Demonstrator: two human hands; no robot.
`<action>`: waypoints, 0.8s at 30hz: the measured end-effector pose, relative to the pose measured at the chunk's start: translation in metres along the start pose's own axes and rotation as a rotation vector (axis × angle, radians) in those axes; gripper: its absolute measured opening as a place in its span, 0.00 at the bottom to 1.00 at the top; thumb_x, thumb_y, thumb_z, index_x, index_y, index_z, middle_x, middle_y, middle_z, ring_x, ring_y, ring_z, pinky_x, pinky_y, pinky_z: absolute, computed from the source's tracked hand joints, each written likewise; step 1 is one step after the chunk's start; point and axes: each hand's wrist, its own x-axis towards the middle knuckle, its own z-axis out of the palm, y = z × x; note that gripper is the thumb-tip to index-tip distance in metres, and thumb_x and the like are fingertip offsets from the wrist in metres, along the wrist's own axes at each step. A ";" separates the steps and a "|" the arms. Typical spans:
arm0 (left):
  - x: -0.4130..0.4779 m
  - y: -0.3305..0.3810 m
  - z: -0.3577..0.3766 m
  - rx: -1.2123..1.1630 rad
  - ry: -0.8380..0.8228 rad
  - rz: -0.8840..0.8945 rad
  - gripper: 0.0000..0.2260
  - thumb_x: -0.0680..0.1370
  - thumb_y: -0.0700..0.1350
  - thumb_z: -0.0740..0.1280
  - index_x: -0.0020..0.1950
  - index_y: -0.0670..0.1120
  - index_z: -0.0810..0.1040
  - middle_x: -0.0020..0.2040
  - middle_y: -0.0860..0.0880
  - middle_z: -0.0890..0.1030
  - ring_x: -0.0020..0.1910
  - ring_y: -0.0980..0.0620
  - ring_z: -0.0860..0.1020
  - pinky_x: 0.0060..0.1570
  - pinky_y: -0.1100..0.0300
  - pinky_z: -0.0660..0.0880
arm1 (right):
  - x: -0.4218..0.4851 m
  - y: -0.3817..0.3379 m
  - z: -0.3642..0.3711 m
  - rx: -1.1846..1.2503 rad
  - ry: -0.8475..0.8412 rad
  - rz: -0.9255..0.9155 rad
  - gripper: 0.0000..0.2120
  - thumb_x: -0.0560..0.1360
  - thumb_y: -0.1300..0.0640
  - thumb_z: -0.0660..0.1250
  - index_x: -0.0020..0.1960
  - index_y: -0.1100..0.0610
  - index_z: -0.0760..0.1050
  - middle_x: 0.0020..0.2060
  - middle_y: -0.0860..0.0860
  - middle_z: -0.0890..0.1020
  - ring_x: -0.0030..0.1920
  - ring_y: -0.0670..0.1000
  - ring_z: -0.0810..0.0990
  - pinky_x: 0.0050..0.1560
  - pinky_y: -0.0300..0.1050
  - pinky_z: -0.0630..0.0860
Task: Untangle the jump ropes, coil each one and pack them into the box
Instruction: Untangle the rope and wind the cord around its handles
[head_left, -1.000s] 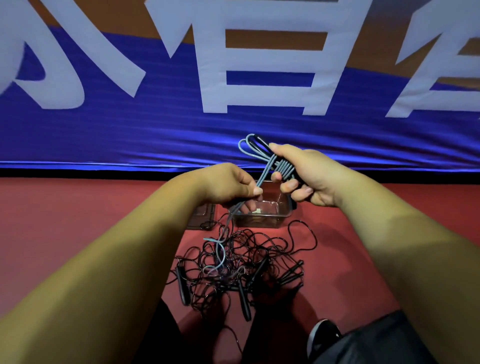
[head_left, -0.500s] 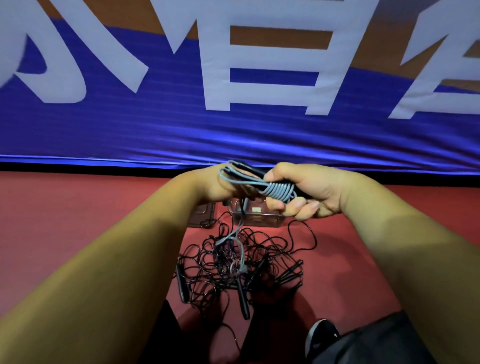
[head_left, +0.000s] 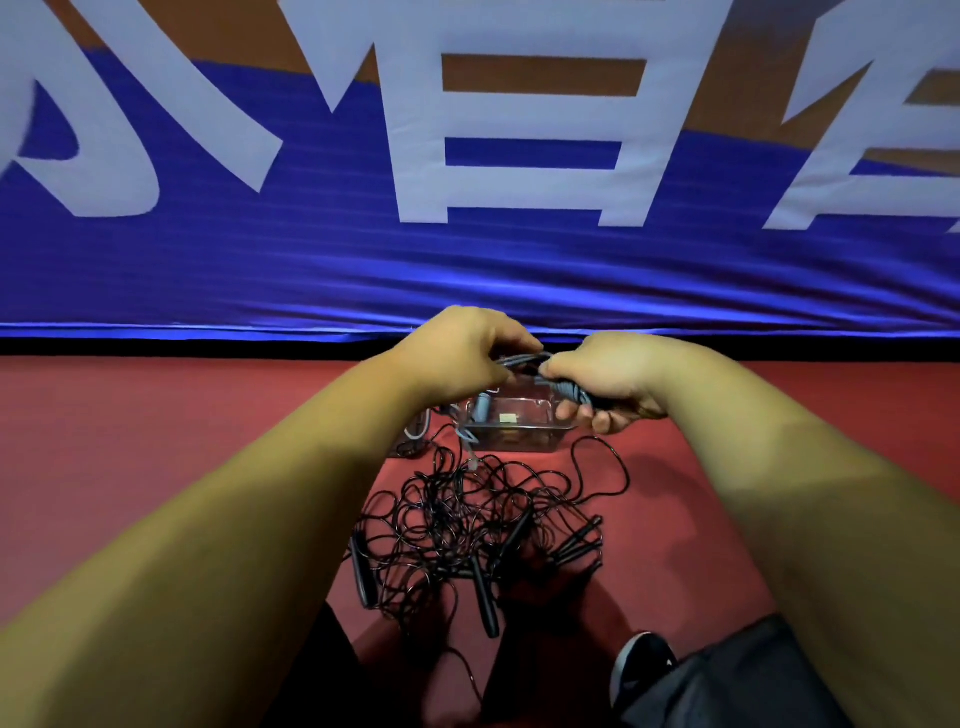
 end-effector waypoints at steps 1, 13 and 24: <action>0.000 0.000 0.002 -0.040 0.015 -0.036 0.20 0.75 0.38 0.76 0.64 0.54 0.83 0.49 0.59 0.83 0.43 0.65 0.78 0.51 0.67 0.76 | 0.003 0.001 -0.001 0.079 0.039 -0.030 0.12 0.85 0.50 0.63 0.56 0.60 0.77 0.39 0.56 0.81 0.24 0.47 0.69 0.25 0.36 0.65; 0.000 -0.008 0.034 -0.184 -0.252 -0.226 0.05 0.84 0.46 0.67 0.50 0.45 0.78 0.39 0.47 0.87 0.34 0.54 0.83 0.37 0.56 0.80 | 0.005 -0.014 -0.018 0.829 0.224 -0.242 0.20 0.82 0.36 0.68 0.52 0.53 0.74 0.37 0.52 0.74 0.26 0.46 0.65 0.24 0.35 0.55; -0.009 -0.018 0.031 -0.318 -0.430 -0.268 0.11 0.77 0.29 0.71 0.53 0.43 0.82 0.42 0.49 0.83 0.39 0.55 0.80 0.41 0.61 0.79 | 0.004 -0.014 -0.028 0.969 0.355 -0.307 0.16 0.79 0.40 0.72 0.49 0.52 0.74 0.34 0.51 0.75 0.25 0.47 0.64 0.23 0.38 0.56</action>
